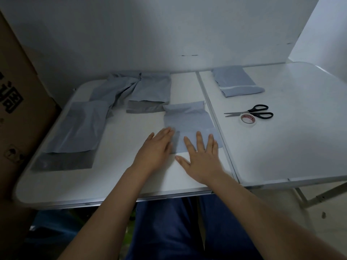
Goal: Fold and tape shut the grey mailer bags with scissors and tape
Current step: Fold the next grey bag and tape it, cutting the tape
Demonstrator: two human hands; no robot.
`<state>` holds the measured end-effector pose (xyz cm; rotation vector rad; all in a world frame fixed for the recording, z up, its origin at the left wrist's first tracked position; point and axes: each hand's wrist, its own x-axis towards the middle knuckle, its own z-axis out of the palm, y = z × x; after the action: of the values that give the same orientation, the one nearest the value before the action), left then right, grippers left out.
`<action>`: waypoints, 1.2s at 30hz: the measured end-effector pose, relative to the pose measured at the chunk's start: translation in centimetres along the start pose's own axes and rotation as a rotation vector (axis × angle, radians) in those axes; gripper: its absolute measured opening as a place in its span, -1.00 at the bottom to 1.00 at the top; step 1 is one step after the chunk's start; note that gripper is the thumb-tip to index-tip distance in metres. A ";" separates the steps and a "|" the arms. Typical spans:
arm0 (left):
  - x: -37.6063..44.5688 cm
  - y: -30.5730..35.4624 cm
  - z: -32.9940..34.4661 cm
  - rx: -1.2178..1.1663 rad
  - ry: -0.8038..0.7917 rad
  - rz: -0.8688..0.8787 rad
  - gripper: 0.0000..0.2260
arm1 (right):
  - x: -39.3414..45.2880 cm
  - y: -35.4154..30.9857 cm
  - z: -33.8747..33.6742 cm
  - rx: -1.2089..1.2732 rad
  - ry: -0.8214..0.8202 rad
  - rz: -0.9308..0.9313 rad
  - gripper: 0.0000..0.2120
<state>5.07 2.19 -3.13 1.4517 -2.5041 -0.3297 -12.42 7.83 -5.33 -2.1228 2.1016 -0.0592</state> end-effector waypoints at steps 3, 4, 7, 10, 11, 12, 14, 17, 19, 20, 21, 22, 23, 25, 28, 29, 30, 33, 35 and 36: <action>1.1 0.9 0.5 0.042 -0.077 0.069 -0.50 | 0.0 0.1 -0.1 0.006 -0.005 -0.004 -0.16; 1.0 1.0 0.9 0.038 -0.105 0.060 -0.52 | 0.0 0.1 -0.1 0.002 0.004 -0.012 -0.15; 0.3 0.7 1.8 0.006 -0.099 0.020 -0.56 | -0.1 0.3 0.0 0.017 0.020 -0.027 -0.09; 0.4 0.4 1.8 0.018 -0.111 0.026 -0.56 | -0.4 1.0 -0.3 0.027 0.012 0.014 -0.09; 0.5 0.3 1.7 0.017 -0.117 0.027 -0.56 | -0.4 1.5 -0.4 0.032 0.011 0.045 -0.15; 0.5 0.2 1.7 0.015 -0.116 0.028 -0.56 | -0.6 2.1 -0.5 0.032 0.017 0.082 -0.19; 0.3 0.2 1.8 0.012 -0.103 0.032 -0.56 | -0.8 3.3 -0.9 0.016 0.041 0.147 -0.23; 0.4 0.4 1.8 -0.002 -0.104 0.031 -0.57 | -0.5 5.6 -1.5 0.116 0.204 0.197 -0.34; 0.6 0.7 1.4 -0.038 -0.064 0.026 -0.59 | 0.2 7.5 -2.3 0.235 0.423 0.207 -0.49; 0.8 1.0 1.1 -0.065 -0.026 0.025 -0.61 | 0.7 8.5 -2.9 0.292 0.492 0.229 -0.58; 1.2 1.2 0.8 -0.091 0.015 0.024 -0.63 | 1.2 9.7 -3.6 0.334 0.522 0.267 -0.65; 1.7 1.4 0.3 -0.110 0.056 0.025 -0.64 | 1.7 10.8 -4.2 0.350 0.527 0.314 -0.68; 2.2 1.7 -0.2 -0.124 0.090 0.024 -0.65 | 2.3 11.9 -4.7 0.352 0.527 0.362 -0.69; 3.6 2.3 -1.3 -0.142 0.128 0.025 -0.68 | 3.3 13.6 -5.6 0.357 0.531 0.419 -0.73; 5.6 3.0 -2.7 -0.161 0.124 0.037 -0.71 | 4.9 14.8 -5.8 0.350 0.476 0.415 -0.75; 6.2 3.2 -2.9 -0.170 0.110 0.044 -0.71 | 5.3 15.0 -5.7 0.341 0.446 0.401 -0.75; 6.8 3.4 -3.1 -0.172 0.097 0.053 -0.72 | 5.6 15.1 -5.7 0.329 0.419 0.389 -0.75; 8.3 4.0 -3.2 -0.158 0.081 0.093 -0.72 | 6.0 15.7 -5.4 0.257 0.386 0.360 -0.84; 9.1 4.4 -3.0 -0.163 0.079 0.112 -0.71 | 6.2 15.7 -5.5 0.276 0.414 0.333 -0.86; 9.5 4.6 -2.9 -0.176 0.072 0.115 -0.71 | 6.5 15.6 -5.7 0.333 0.458 0.312 -0.85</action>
<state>-2.40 -4.11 1.83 1.2256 -2.4208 -0.4550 -28.52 0.84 -2.33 -1.6832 2.4220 -0.8647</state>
